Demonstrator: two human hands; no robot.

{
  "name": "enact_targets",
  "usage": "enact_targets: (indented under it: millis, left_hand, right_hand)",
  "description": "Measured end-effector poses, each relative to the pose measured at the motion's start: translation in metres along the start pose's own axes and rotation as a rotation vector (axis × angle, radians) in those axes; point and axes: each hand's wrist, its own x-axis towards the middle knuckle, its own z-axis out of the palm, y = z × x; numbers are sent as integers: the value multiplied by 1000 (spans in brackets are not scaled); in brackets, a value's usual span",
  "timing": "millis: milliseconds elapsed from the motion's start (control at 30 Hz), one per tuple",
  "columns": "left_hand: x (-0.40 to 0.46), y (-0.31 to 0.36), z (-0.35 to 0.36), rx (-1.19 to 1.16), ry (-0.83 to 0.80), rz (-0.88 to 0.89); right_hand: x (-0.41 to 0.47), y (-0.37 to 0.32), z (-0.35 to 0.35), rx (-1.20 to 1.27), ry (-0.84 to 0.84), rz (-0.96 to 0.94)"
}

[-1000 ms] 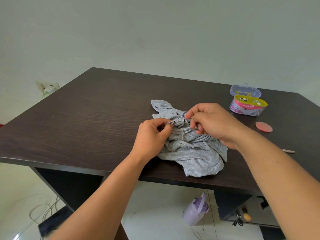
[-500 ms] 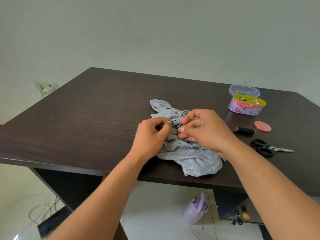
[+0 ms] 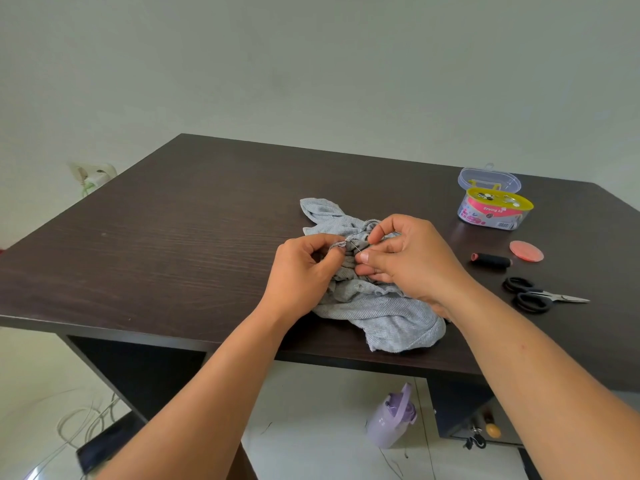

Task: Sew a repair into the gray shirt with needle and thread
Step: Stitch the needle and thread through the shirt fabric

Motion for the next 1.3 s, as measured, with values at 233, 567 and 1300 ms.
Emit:
enact_targets:
  millis: [233,567,1300]
  left_hand:
    - [1,-1,1,-6,-10,7]
    - [-2,-2,3,33,-42,54]
    - [0,-6,1,1,-18,49]
  right_hand:
    - [1,3,2,85,22,-18]
    - [2,7,6,99,67,-52]
    - [6,9,7,-113,214,-151]
